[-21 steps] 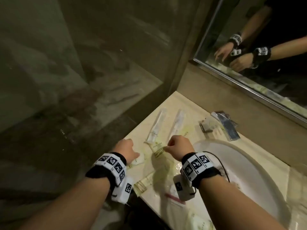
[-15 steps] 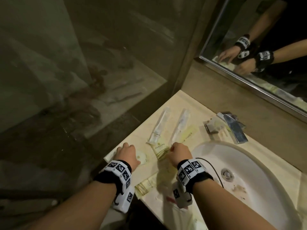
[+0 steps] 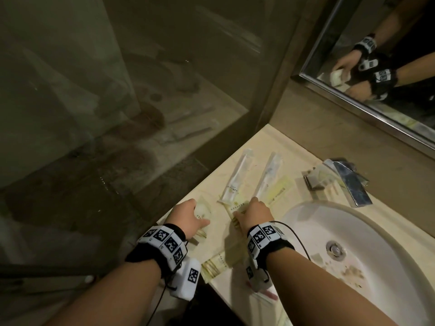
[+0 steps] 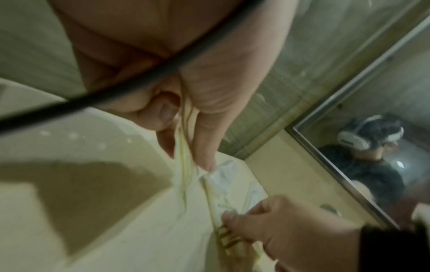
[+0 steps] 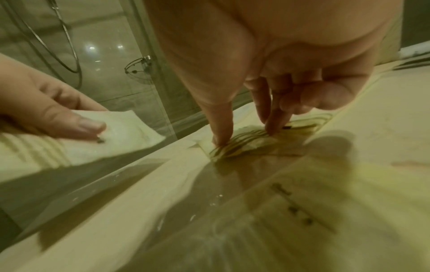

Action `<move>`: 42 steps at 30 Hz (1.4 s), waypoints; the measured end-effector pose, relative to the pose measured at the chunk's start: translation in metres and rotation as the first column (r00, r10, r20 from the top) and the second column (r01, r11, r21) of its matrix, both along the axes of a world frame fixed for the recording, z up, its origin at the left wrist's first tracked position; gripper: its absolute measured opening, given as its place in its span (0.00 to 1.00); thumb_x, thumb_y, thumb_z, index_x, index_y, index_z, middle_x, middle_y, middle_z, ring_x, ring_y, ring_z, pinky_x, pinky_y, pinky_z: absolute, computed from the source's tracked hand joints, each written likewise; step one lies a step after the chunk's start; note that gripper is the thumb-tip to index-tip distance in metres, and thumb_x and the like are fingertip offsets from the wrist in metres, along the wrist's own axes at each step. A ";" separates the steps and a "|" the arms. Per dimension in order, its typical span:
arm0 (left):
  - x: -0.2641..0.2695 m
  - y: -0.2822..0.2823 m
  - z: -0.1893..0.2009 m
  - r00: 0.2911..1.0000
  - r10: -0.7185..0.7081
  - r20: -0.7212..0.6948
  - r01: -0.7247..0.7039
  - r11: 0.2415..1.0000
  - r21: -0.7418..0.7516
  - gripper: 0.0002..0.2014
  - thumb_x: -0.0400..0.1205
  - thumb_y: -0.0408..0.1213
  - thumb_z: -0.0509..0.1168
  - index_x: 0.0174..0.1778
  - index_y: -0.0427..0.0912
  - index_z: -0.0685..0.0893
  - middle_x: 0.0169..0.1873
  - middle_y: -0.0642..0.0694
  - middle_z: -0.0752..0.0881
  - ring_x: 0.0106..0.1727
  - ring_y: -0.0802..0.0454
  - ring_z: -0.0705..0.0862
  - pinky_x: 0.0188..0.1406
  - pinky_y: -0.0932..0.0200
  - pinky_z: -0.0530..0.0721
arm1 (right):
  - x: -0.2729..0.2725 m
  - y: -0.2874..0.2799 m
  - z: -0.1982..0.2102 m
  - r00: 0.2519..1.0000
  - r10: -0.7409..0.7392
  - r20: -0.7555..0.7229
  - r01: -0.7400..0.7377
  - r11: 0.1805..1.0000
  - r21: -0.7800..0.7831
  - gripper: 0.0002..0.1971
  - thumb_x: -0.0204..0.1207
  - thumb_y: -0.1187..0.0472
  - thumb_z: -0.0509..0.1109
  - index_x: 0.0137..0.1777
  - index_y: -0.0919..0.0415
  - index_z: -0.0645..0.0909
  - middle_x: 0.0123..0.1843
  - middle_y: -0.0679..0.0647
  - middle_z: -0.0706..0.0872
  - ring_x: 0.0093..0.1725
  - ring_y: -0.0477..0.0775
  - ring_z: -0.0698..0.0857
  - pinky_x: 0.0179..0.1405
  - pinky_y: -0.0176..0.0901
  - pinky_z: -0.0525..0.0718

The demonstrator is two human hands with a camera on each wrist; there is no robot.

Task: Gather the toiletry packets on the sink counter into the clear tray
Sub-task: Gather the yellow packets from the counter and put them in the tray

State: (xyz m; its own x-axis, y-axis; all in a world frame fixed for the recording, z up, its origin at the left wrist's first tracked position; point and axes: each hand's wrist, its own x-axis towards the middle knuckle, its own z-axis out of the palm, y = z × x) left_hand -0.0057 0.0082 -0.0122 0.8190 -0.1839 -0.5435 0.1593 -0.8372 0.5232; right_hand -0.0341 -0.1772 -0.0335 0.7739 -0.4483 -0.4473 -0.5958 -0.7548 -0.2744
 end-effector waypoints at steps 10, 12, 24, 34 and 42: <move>-0.005 0.006 -0.002 0.926 0.320 -0.199 -0.376 0.825 -0.423 0.05 0.81 0.38 0.68 0.47 0.43 0.87 0.43 0.42 0.92 0.46 0.45 0.90 0.47 0.50 0.88 | 0.008 0.010 0.002 0.999 -0.037 -0.011 0.037 0.999 -0.006 0.16 0.77 0.57 0.69 0.59 0.66 0.75 0.61 0.63 0.82 0.62 0.65 0.81 0.58 0.54 0.83; -0.005 0.006 -0.002 0.922 0.328 -0.206 -0.386 0.820 -0.422 0.06 0.80 0.38 0.67 0.47 0.41 0.87 0.44 0.41 0.92 0.47 0.44 0.90 0.50 0.50 0.86 | 0.008 0.010 0.005 0.992 -0.124 -0.002 0.124 0.990 0.060 0.14 0.77 0.62 0.67 0.60 0.66 0.73 0.57 0.64 0.84 0.58 0.66 0.83 0.52 0.53 0.84; -0.002 -0.030 0.000 0.790 0.393 -0.471 -0.610 0.585 -0.535 0.13 0.76 0.41 0.70 0.30 0.43 0.75 0.35 0.39 0.87 0.42 0.40 0.88 0.55 0.36 0.86 | -0.036 -0.035 0.040 0.796 -0.596 0.106 0.407 0.656 0.635 0.03 0.68 0.67 0.73 0.41 0.66 0.84 0.40 0.66 0.88 0.40 0.63 0.86 0.41 0.57 0.86; -0.007 -0.068 0.005 0.762 0.262 -0.592 -0.636 0.476 -0.608 0.09 0.82 0.39 0.67 0.55 0.39 0.85 0.47 0.35 0.92 0.49 0.39 0.91 0.58 0.39 0.86 | -0.054 -0.031 0.069 0.700 -0.714 -0.014 0.236 0.213 0.948 0.10 0.71 0.76 0.73 0.51 0.68 0.78 0.38 0.62 0.89 0.29 0.55 0.87 0.25 0.41 0.85; -0.010 -0.083 0.015 0.686 0.174 -0.706 -0.721 0.289 -0.629 0.14 0.87 0.40 0.58 0.64 0.39 0.80 0.58 0.31 0.87 0.58 0.37 0.86 0.51 0.43 0.85 | -0.060 -0.028 0.062 0.672 -0.740 -0.033 0.257 0.192 0.947 0.11 0.70 0.77 0.74 0.48 0.68 0.78 0.39 0.63 0.89 0.30 0.56 0.88 0.28 0.43 0.87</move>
State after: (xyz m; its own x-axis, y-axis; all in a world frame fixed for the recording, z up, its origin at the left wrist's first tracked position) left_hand -0.0160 -0.0752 0.0032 0.6434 -0.4219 -0.6388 0.7625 0.2786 0.5840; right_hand -0.0937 -0.2051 0.0280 0.7152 -0.3703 -0.5928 -0.4040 0.4731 -0.7829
